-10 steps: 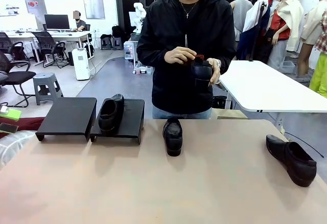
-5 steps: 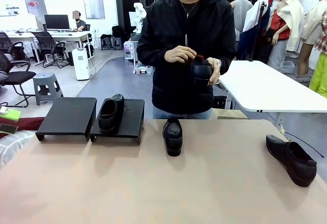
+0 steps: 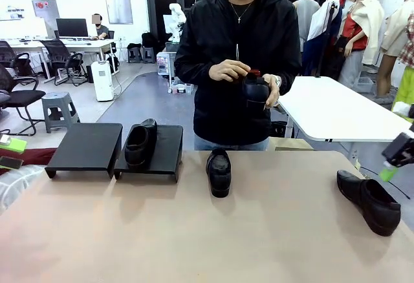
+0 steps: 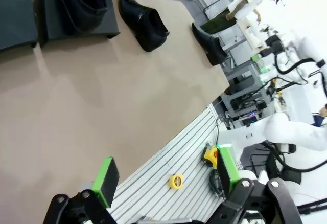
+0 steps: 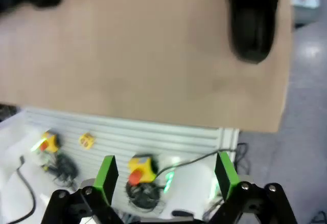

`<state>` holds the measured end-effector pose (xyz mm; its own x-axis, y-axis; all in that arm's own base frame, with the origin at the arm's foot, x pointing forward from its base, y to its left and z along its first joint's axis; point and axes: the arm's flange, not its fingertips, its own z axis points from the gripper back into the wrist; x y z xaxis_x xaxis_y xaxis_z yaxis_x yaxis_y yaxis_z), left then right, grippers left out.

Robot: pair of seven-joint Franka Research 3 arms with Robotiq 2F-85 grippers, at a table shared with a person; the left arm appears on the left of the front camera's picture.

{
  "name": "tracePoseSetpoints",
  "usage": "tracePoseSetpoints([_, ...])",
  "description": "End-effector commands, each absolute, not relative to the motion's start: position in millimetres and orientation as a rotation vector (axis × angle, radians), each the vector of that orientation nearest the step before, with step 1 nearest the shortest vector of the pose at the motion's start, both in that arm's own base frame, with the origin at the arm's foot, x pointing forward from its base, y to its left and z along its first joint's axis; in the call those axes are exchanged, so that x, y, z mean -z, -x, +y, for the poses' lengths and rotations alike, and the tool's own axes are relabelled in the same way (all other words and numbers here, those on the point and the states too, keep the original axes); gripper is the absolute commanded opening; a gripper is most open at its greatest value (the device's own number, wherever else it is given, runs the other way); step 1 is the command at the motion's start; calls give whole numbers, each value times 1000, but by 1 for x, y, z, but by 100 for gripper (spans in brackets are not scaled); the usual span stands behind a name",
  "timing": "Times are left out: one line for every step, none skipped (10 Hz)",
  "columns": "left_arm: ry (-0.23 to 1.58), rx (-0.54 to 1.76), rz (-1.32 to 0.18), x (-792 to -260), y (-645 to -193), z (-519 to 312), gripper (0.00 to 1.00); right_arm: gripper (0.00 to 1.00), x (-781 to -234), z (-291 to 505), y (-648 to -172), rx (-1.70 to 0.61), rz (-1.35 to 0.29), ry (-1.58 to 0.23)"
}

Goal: Organize the shoes by placing them on the stand.
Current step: Pick up one Shoe and place it in the middle of the table.

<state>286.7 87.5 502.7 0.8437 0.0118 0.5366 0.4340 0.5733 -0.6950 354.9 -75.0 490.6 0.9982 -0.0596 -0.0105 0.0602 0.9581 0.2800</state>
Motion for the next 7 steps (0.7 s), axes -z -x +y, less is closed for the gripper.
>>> tracePoseSetpoints([952,281,-552,-503,-288,88,100,100,-483,-76,-377,132,46,-246])
tracePoseSetpoints([952,281,-552,-503,-288,88,100,100,-493,-70,-374,268,0,-274])
tracePoseSetpoints([952,281,-552,-503,-288,88,100,100,-475,-77,-372,84,16,-252])
tracePoseSetpoints([952,281,-552,-503,-288,88,100,100,-475,-77,-372,84,16,-252])
tracePoseSetpoints([952,281,-552,-503,-288,88,100,100,-473,-77,-379,152,20,-253])
tracePoseSetpoints([952,281,-552,-503,-288,88,100,100,-448,-73,-407,116,27,-190])
tracePoseSetpoints([952,281,-552,-503,-288,88,100,100,-431,-79,-426,148,-18,-168])
